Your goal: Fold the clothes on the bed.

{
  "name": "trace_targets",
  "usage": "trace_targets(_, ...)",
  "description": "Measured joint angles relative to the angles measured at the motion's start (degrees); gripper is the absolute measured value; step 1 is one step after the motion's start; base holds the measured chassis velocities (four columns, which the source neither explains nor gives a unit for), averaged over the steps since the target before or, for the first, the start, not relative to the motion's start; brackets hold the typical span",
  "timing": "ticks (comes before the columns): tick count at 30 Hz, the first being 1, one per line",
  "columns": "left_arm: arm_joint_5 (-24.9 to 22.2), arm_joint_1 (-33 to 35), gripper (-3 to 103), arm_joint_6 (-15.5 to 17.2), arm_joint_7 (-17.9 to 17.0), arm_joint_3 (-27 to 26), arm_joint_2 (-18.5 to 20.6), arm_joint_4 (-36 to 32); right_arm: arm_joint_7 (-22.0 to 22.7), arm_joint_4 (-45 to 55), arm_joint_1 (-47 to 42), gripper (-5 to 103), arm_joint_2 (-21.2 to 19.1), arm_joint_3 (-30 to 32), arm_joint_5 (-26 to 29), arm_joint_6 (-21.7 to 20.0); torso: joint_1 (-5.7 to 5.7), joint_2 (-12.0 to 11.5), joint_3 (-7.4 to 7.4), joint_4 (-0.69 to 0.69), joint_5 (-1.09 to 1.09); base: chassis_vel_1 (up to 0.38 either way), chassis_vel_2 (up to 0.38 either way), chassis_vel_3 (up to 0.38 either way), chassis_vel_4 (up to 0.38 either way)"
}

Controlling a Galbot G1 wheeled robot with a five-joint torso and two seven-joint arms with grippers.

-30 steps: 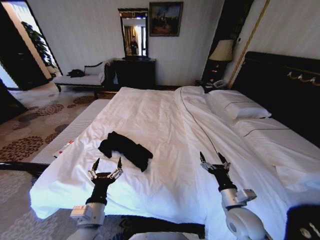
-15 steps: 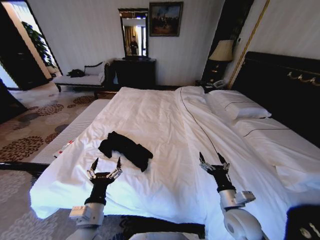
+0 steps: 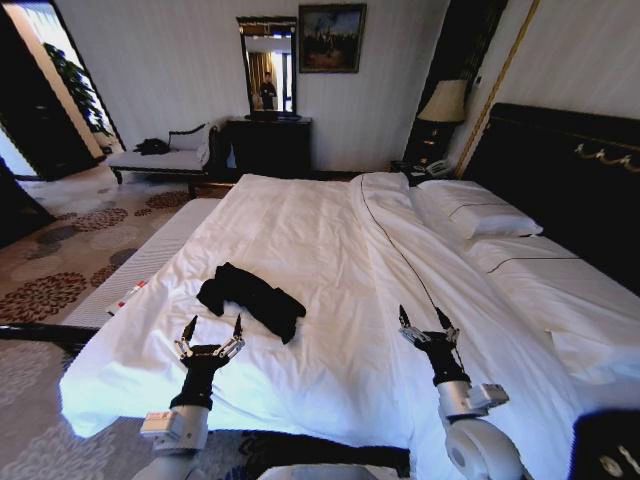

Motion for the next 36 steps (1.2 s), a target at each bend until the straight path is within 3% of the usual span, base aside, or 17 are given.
trace_targets(36, 1.31, 1.45, 100, -1.98, -0.38, -0.69, 0.01, -1.03, 0.19, 0.95, -2.15, 100, 3.63, 0.04, -3.05, 1.03, 0.0, 0.0, 0.0, 0.0, 0.01, 0.001, 0.007, -0.002, -0.008)
